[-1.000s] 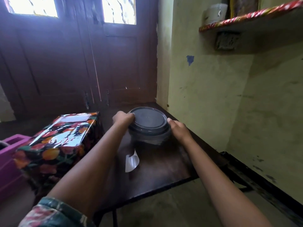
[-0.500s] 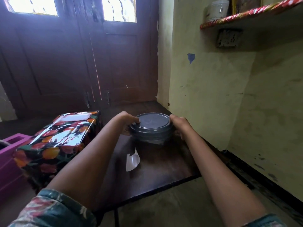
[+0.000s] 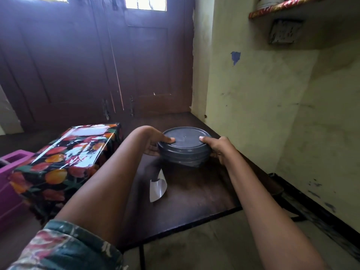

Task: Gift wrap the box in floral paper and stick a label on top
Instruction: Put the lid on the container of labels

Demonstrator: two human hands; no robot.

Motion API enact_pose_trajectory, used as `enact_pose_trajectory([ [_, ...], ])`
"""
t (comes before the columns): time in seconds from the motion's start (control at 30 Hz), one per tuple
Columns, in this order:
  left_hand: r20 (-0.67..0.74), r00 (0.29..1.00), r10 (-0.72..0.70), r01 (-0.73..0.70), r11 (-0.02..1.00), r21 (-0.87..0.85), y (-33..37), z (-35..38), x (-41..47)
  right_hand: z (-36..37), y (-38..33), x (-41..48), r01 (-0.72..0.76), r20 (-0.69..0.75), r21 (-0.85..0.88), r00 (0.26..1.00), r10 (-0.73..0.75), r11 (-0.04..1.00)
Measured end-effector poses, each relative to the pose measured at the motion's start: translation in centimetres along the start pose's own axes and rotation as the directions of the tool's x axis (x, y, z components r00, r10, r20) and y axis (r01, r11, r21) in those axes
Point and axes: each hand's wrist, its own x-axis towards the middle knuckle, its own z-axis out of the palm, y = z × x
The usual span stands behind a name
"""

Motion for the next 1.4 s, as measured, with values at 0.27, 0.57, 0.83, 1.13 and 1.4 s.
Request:
enact_pose_trajectory([
  [0.27,0.02,0.996,-0.089,0.09,0.993,-0.076,-0.5,-0.1,1.3,0.0,0.5,0.5,0.033,0.015,-0.056,0.999,-0.032,0.998],
  [0.57,-0.111,0.994,0.013,-0.02,0.998,-0.06,-0.9,0.5,-0.3,0.4,2.1,0.4,0.147,-0.105,-0.097,0.982,-0.157,0.984],
  [0.83,-0.146,0.71,0.689,-0.494,0.635,0.594,-1.2,2.4,-2.8,-1.0,1.6,-1.4,0.335,0.019,-0.468,0.929,-0.37,0.818],
  [1.13,-0.067,0.735,0.675,-0.454,0.563,0.69,-1.0,2.7,-0.7,-0.9,1.1,0.4,0.542,0.362,-0.711,0.829,-0.427,0.448],
  [1.4,-0.242,0.675,0.697,-0.451,0.65,0.612,1.0,2.8,7.3,2.1,-0.3,6.6,0.579,0.446,-0.776,0.784,-0.432,0.249],
])
